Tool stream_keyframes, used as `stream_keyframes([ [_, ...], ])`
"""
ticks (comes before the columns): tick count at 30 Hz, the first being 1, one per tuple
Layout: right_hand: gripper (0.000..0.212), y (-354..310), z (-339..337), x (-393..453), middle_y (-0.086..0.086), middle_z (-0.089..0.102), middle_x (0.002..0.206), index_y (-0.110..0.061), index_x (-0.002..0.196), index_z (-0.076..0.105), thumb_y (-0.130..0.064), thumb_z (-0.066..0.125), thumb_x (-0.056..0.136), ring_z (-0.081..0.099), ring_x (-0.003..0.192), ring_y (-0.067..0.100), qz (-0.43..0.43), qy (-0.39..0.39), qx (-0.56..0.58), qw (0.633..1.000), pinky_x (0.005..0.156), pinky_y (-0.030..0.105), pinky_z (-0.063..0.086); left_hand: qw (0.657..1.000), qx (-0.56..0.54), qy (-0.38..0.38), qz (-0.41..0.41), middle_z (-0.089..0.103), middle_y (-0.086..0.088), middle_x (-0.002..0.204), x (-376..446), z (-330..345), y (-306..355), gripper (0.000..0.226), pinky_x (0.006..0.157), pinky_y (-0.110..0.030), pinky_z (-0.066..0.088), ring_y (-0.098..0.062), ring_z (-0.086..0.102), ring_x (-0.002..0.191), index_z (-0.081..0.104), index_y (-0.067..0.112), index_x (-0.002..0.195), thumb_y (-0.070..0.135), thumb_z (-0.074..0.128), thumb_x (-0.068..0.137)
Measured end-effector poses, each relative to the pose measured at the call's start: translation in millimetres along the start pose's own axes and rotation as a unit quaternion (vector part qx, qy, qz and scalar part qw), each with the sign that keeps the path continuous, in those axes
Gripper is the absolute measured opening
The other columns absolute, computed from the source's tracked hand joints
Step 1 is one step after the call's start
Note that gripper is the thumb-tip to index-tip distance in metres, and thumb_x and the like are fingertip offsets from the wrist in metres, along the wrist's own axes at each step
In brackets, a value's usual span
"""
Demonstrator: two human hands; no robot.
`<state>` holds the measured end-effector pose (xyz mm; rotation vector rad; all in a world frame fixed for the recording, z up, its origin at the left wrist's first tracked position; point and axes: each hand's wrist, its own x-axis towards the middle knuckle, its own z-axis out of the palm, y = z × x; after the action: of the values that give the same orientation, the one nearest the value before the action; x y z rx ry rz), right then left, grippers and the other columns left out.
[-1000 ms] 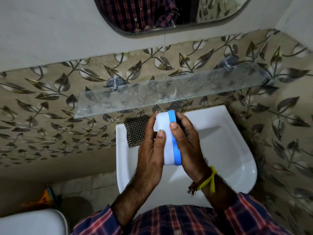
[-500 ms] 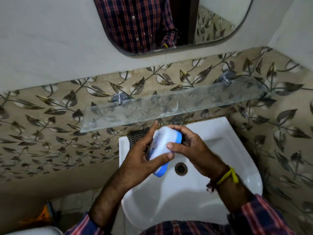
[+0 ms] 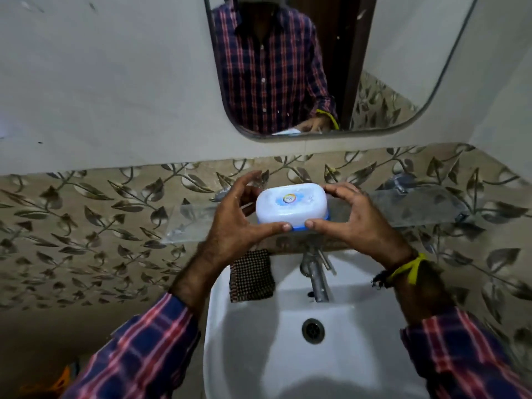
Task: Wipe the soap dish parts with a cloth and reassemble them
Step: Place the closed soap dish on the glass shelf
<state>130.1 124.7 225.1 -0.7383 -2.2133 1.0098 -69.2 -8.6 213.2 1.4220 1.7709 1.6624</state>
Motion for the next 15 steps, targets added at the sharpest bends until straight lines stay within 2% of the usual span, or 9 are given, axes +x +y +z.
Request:
stream_keyframes([
  [2, 0.073, 7, -2, 9, 0.001, 0.060, 0.126, -0.020, 0.132, 0.060, -0.042, 0.086, 0.068, 0.049, 0.125, 0.021, 0.005, 0.012, -0.069, 0.998, 0.110, 0.047, 0.037, 1.000, 0.028, 0.006, -0.003, 0.064, -0.001, 0.107, 8, 7, -9, 0.106, 0.097, -0.028, 0.056, -0.015, 0.067, 0.106, 0.050, 0.020, 0.142, 0.024, 0.101, 0.050],
  [4, 0.072, 16, -1, 11, -0.004, 0.062, 0.129, -0.026, 0.134, 0.057, -0.048, 0.083, 0.070, 0.045, 0.127, 0.022, 0.010, 0.022, -0.136, 0.990, 0.111, 0.047, 0.029, 0.998, 0.063, 0.002, -0.004, 0.066, 0.000, 0.109, 11, 15, -16, 0.107, 0.093, -0.024, 0.056, -0.011, 0.067, 0.105, 0.048, 0.019, 0.145, 0.026, 0.101, 0.052],
  [7, 0.070, 29, 0, 4, -0.011, 0.064, 0.126, -0.036, 0.135, 0.053, -0.047, 0.081, 0.073, 0.045, 0.125, 0.018, 0.011, 0.042, -0.159, 0.986, 0.109, 0.045, 0.023, 0.995, 0.096, -0.008, -0.005, 0.068, -0.002, 0.122, 14, 24, -22, 0.110, 0.094, -0.029, 0.056, -0.014, 0.066, 0.110, 0.042, 0.022, 0.149, 0.028, 0.100, 0.055],
  [8, 0.069, 32, 0, 2, -0.012, 0.065, 0.124, -0.038, 0.135, 0.052, -0.046, 0.080, 0.073, 0.046, 0.124, 0.018, 0.009, 0.051, -0.158, 0.986, 0.109, 0.047, 0.022, 0.995, 0.101, -0.011, -0.002, 0.068, -0.002, 0.124, 15, 27, -22, 0.111, 0.093, -0.026, 0.054, -0.014, 0.065, 0.112, 0.041, 0.022, 0.149, 0.028, 0.100, 0.055],
  [12, 0.066, 42, -1, -2, -0.009, 0.066, 0.124, -0.034, 0.135, 0.053, -0.043, 0.080, 0.075, 0.047, 0.126, 0.020, 0.011, 0.085, -0.180, 0.980, 0.110, 0.047, 0.020, 0.993, 0.121, -0.007, -0.006, 0.068, -0.006, 0.128, 18, 38, -18, 0.107, 0.086, -0.002, 0.043, -0.014, 0.065, 0.113, 0.043, 0.016, 0.148, 0.023, 0.099, 0.057],
  [15, 0.066, 46, -2, -2, -0.004, 0.065, 0.127, -0.032, 0.137, 0.053, -0.044, 0.078, 0.077, 0.044, 0.128, 0.022, 0.018, 0.092, -0.204, 0.975, 0.110, 0.044, 0.018, 0.985, 0.172, 0.018, -0.019, 0.067, -0.009, 0.130, 13, 44, -16, 0.098, 0.083, 0.001, 0.042, -0.017, 0.065, 0.112, 0.051, 0.013, 0.142, 0.026, 0.099, 0.058],
])
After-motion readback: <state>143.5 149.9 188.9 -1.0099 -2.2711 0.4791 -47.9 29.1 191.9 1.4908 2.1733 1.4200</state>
